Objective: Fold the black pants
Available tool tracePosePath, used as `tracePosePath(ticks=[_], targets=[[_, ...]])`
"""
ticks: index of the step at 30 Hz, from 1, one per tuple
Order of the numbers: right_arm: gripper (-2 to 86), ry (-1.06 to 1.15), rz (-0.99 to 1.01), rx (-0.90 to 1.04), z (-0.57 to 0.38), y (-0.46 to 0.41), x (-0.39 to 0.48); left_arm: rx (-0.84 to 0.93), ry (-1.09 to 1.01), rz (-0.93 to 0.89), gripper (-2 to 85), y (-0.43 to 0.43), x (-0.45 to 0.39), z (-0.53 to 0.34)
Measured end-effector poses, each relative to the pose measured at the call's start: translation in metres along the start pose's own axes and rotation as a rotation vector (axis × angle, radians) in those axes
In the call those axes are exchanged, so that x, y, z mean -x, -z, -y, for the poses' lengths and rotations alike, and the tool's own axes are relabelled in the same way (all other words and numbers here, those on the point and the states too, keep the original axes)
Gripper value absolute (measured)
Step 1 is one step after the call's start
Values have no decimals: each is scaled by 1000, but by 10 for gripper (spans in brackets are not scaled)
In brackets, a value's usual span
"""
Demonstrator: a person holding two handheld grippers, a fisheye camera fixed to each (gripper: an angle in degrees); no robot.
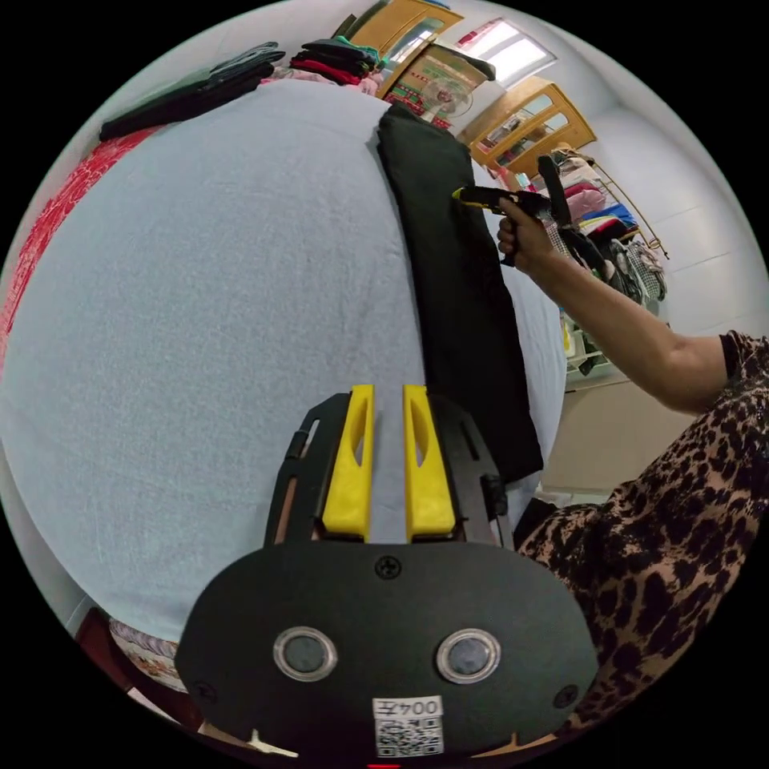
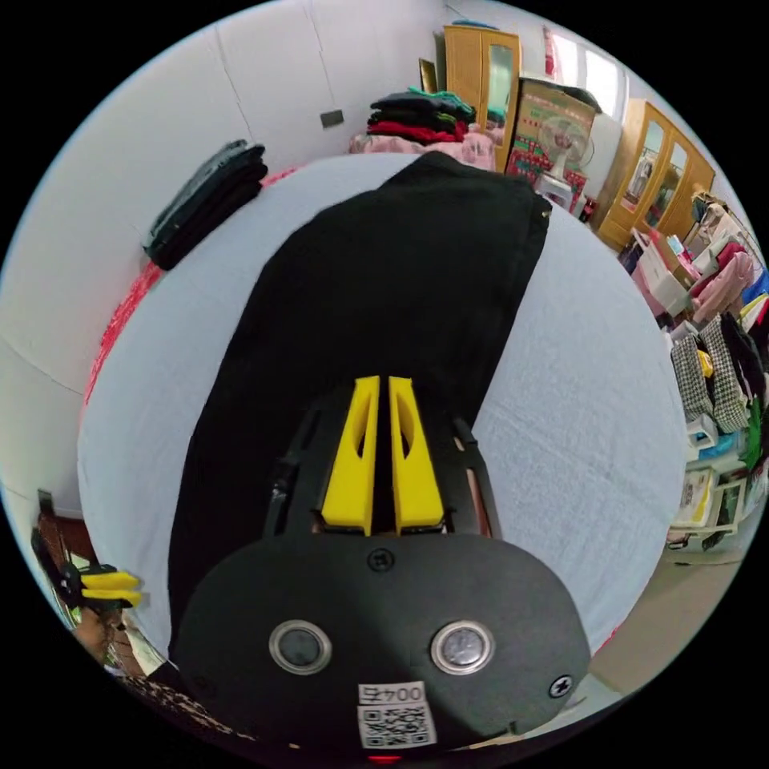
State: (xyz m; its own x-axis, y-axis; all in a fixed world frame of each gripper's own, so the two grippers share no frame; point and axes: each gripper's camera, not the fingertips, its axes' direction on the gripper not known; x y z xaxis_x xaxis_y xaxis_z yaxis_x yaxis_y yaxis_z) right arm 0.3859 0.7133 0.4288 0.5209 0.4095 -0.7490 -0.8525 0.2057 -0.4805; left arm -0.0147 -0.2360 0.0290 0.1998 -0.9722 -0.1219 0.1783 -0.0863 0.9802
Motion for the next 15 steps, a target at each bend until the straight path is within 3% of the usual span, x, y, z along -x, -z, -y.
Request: tracePosePath(ticks=[11,15], targets=[[25,-79,191,-79,26,29,-12,-120,-132,21,22,43,14,67],[6,-88,152,-76,41,41,-7,-170,-227,91,19,60,20,100]])
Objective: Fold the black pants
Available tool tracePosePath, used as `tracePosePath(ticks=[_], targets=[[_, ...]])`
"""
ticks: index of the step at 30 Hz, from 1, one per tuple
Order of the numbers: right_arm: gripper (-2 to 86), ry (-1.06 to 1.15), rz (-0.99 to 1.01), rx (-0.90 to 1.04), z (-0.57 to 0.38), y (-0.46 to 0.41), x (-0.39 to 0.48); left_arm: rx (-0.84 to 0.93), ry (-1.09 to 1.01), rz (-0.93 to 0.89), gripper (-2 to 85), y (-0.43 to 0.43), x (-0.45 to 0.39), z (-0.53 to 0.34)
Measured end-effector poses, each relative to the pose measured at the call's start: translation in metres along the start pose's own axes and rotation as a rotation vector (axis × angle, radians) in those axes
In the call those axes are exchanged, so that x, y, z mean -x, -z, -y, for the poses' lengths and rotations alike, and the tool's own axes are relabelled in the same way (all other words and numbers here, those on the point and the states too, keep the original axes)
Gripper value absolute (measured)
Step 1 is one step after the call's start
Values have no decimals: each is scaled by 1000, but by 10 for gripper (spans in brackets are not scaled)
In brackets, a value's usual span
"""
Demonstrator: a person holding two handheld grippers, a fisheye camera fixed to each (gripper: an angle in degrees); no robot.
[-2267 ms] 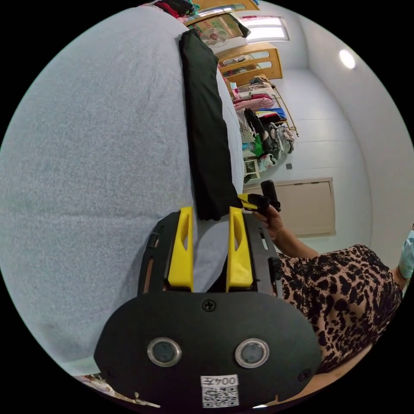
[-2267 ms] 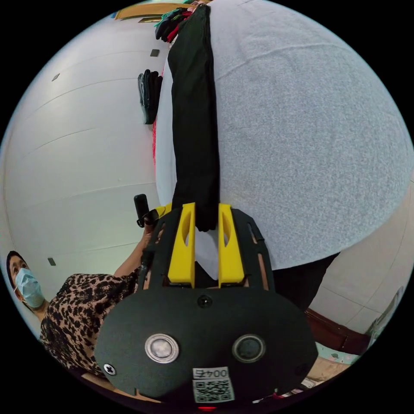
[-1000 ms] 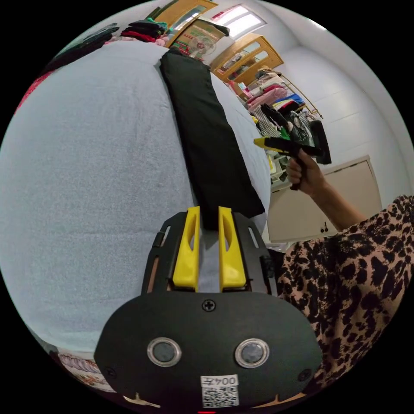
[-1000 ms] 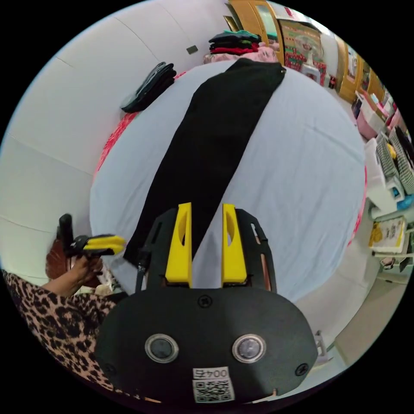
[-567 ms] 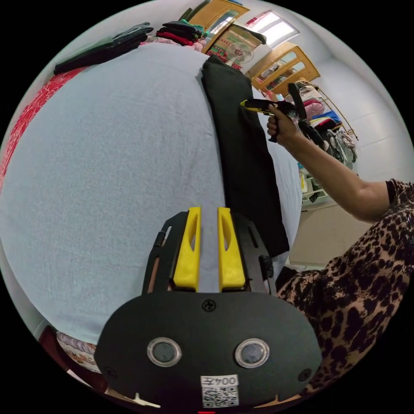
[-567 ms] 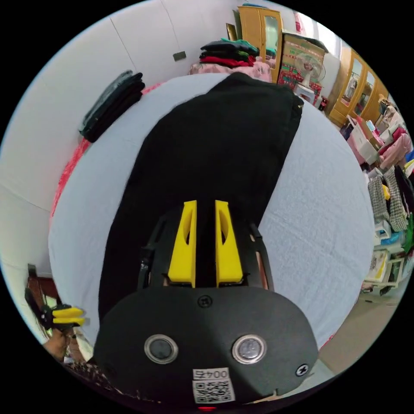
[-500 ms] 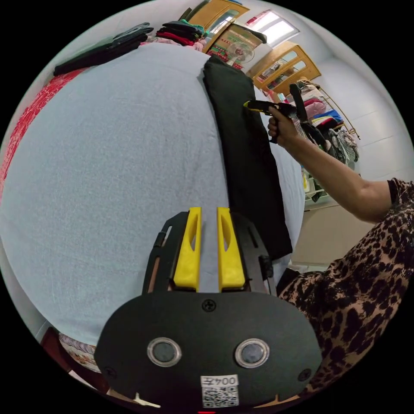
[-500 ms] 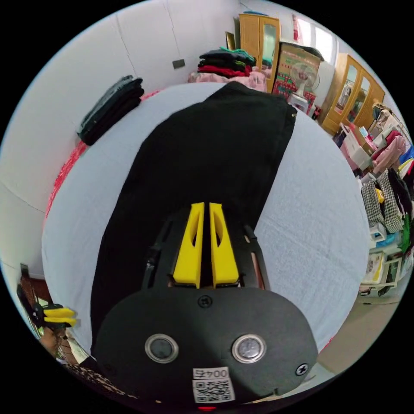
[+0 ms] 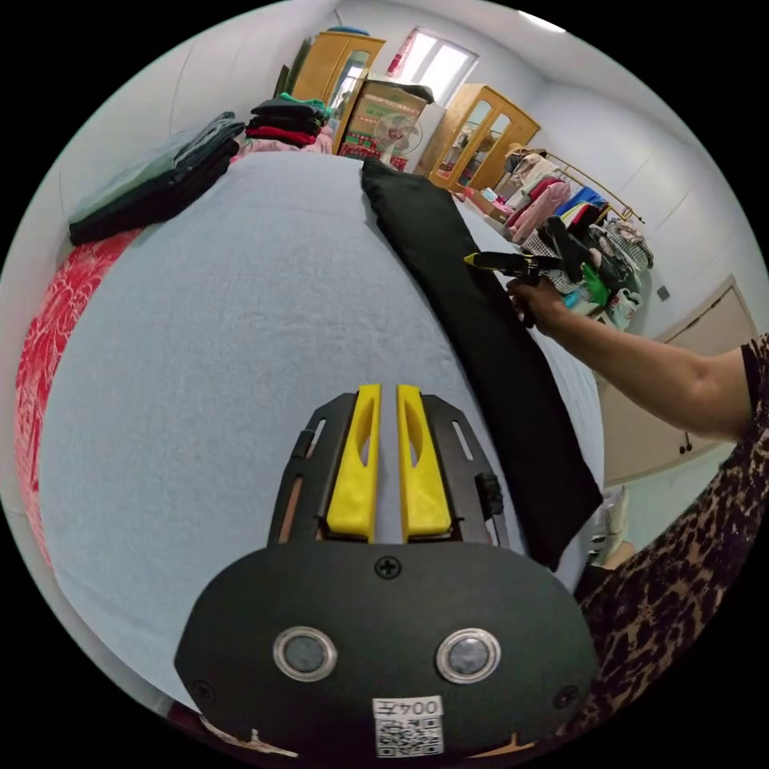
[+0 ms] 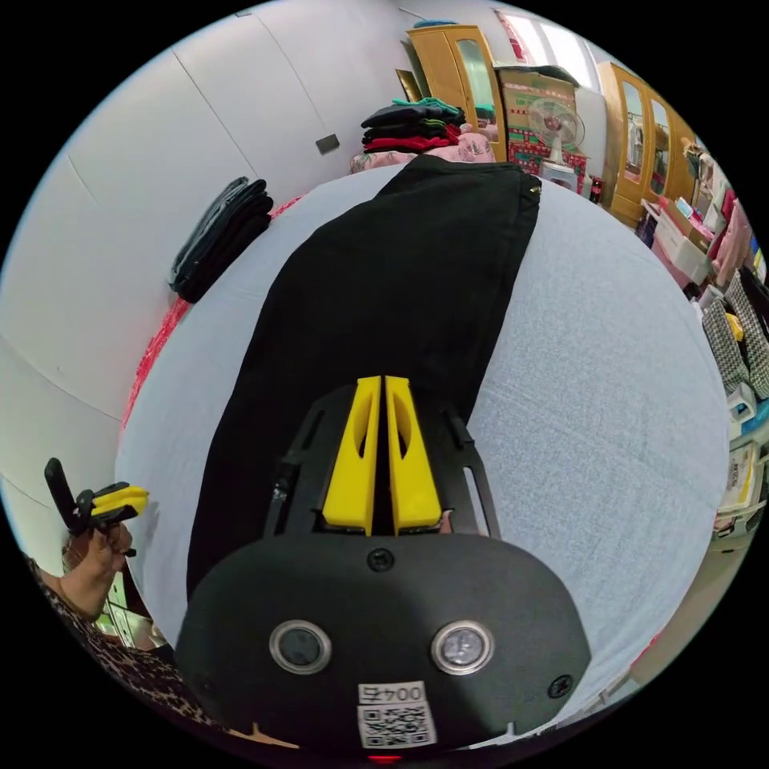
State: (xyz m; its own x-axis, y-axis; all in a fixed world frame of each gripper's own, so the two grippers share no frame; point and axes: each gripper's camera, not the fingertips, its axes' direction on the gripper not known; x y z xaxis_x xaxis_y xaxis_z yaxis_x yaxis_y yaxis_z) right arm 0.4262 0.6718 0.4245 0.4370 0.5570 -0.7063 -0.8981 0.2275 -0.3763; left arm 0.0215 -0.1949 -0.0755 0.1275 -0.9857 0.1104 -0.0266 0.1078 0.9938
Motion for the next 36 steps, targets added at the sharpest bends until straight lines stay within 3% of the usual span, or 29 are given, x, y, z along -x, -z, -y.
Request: tracePosePath(ticks=[13,23,29,34,36], targets=[[4,136,-287,-3,36,26,39,36,-42,40,3,12,-10,50],[6,97,-150,-4,61,64,10,-15,-13,-54,3,46,-14,101],[6,84,-111,-5,71,87,-7,-110,-243,93,11,57,-16,217],[2,97,-157,-7,76,106,-14,-4,-383,151,49,14,-28,324],[-3,52,-76,-6,78,118,-31,15,-401,164,66,5,-34,351]])
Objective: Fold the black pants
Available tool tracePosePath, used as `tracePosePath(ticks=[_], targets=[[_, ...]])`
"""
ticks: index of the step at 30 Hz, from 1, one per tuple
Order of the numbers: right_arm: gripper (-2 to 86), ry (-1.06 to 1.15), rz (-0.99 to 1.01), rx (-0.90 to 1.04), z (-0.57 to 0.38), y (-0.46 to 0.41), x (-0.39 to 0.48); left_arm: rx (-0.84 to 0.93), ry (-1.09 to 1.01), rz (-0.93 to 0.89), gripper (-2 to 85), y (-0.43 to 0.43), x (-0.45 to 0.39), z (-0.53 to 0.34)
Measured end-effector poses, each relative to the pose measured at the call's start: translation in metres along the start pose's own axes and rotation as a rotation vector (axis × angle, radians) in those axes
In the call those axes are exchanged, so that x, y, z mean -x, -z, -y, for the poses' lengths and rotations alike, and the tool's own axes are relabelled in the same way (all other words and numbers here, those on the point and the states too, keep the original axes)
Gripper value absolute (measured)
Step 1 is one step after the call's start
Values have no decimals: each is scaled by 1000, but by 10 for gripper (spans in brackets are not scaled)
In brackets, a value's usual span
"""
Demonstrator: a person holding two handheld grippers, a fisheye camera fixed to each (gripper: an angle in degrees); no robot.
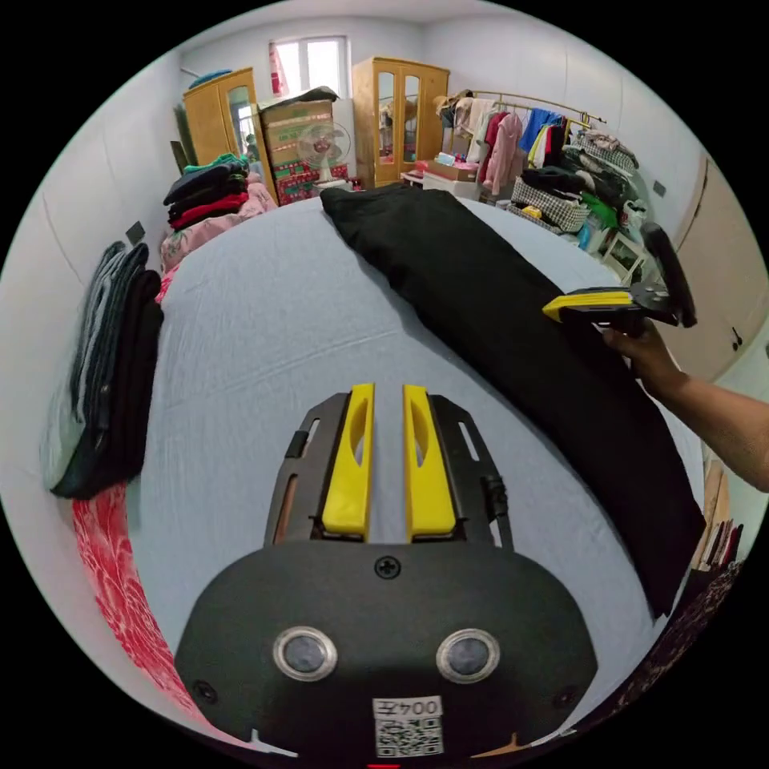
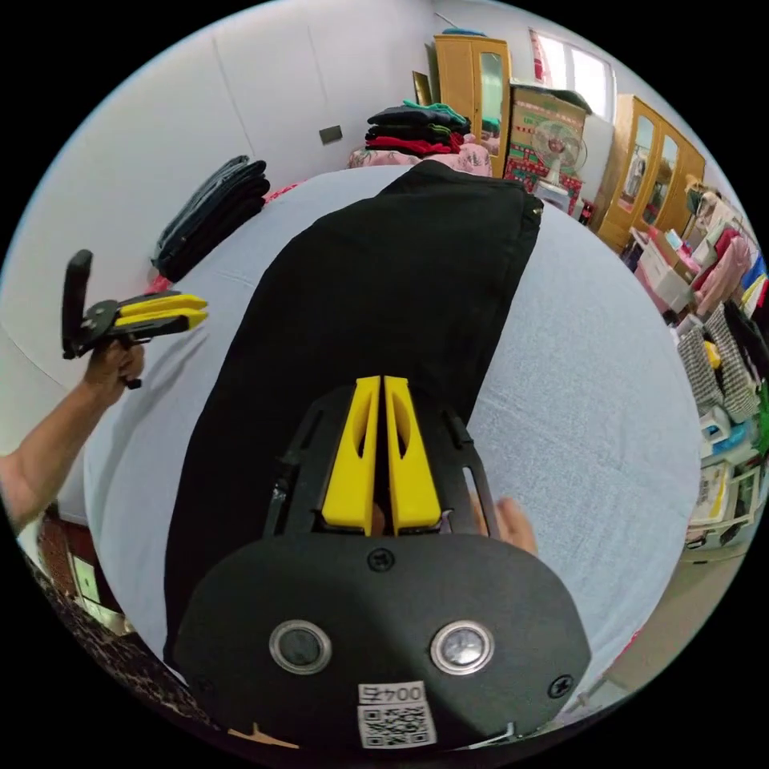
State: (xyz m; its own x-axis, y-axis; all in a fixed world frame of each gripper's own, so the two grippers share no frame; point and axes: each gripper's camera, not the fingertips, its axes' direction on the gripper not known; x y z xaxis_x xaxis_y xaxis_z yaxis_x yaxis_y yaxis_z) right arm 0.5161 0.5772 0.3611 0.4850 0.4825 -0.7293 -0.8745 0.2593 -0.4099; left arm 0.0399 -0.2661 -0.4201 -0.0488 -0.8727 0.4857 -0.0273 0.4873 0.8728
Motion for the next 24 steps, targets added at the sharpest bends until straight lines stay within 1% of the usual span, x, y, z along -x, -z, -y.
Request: tracePosePath(ticks=[1,3,4,5,6,7,8,9,10,11,14,15,18,19,24], targets=[[-4,-16,36,0,0,3,-6,2,-15,11,73,-4,0,16],[-6,-106,211,0,0,11,-36,1,-42,23,78,-8,-2,39],[-7,-139,265,-4,-1,12,-44,10,-64,34,79,-11,-5,53],[-7,-205,383,-21,-4,13,-60,15,-74,40,80,-13,-6,60],[-7,-226,511,-35,-7,14,-74,25,-92,50,81,-17,-8,74],[-7,-226,574,-35,-8,14,-80,33,-101,52,81,-19,-9,86],[-6,-186,701,-29,-8,13,-86,36,-105,49,82,-20,-10,91],[-6,-97,802,-30,-7,15,-85,41,-115,41,82,-22,-10,102],[-6,-51,836,-34,-6,17,-84,49,-139,37,82,-23,-13,112],[-6,-8,847,-37,-6,22,-83,54,-154,39,82,-23,-14,116],[-6,-10,808,-104,-13,38,-87,47,-180,34,81,-19,-17,137],[-6,-6,784,-132,-17,45,-88,41,-171,5,81,-16,-17,144],[-6,33,742,-169,-22,57,-84,-23,-159,-40,80,1,-19,160],[-6,42,736,-175,-22,59,-83,-50,-165,-43,80,7,-23,166],[-6,54,722,-197,-29,67,-78,-71,-164,-46,83,12,-40,194]])
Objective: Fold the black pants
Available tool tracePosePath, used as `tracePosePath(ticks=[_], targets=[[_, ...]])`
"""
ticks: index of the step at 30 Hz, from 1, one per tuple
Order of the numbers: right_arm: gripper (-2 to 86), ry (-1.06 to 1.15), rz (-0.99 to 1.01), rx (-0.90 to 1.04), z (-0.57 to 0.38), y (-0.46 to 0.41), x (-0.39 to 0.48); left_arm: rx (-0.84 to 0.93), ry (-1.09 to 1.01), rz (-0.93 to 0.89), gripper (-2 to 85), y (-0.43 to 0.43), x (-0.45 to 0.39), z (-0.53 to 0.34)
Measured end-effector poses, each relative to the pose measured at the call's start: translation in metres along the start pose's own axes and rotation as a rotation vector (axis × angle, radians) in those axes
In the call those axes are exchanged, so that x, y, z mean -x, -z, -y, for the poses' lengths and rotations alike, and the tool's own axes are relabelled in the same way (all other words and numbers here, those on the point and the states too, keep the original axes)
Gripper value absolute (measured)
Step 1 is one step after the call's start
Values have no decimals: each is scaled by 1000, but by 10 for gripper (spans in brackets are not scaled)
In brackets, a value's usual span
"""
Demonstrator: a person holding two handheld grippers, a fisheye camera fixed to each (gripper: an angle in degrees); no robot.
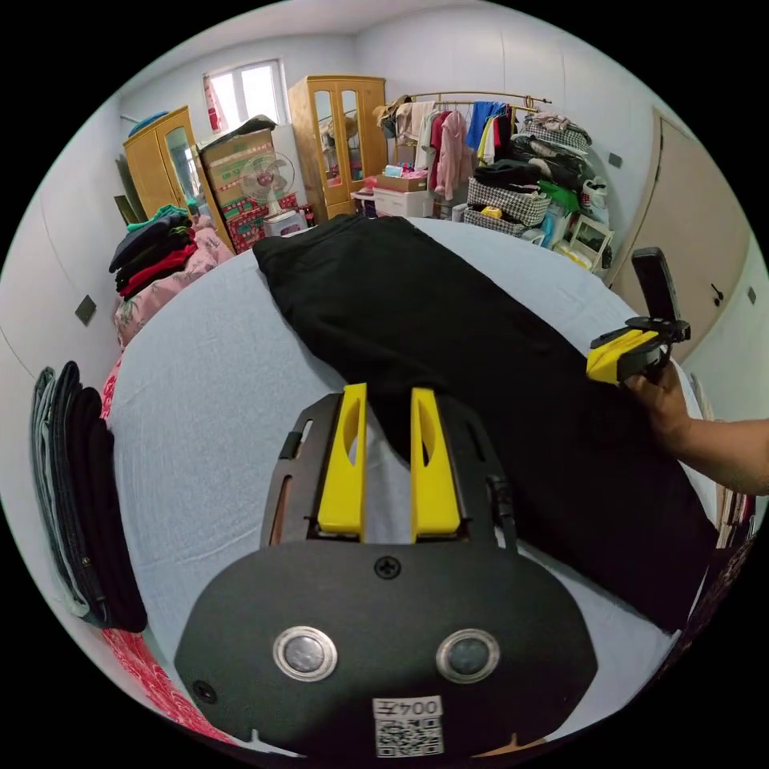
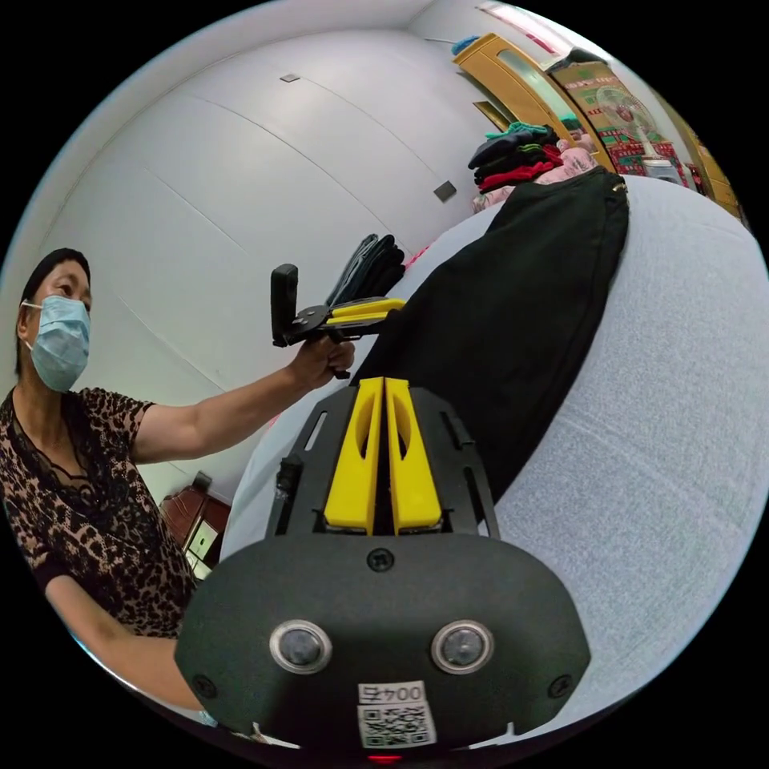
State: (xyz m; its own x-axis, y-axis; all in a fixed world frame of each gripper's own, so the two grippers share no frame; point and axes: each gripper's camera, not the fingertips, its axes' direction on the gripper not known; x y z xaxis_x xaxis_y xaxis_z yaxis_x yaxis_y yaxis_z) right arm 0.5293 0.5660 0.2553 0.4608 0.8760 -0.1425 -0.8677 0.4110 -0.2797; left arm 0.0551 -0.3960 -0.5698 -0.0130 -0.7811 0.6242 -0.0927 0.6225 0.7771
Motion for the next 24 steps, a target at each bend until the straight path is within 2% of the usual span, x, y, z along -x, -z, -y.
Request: tracePosePath(ticks=[6,10,13,14,15,18,21,24], targets=[[-6,12,-8,0,-5,-6,11,34,69,85,88,2,-2,15],[-6,9,-32,7,-7,-15,18,48,105,53,95,6,5,31],[-6,72,-178,195,1,-37,34,53,102,11,97,13,6,48],[-6,79,-294,263,4,-46,42,46,96,7,96,16,5,52],[-6,85,-395,306,7,-54,50,32,78,8,96,21,2,59],[-6,104,-534,389,7,-72,66,13,47,18,95,32,-6,71],[-6,55,-572,437,-7,-95,73,14,52,2,95,33,-10,81],[-6,-17,-568,294,-22,-97,77,23,62,0,94,32,-14,89]])
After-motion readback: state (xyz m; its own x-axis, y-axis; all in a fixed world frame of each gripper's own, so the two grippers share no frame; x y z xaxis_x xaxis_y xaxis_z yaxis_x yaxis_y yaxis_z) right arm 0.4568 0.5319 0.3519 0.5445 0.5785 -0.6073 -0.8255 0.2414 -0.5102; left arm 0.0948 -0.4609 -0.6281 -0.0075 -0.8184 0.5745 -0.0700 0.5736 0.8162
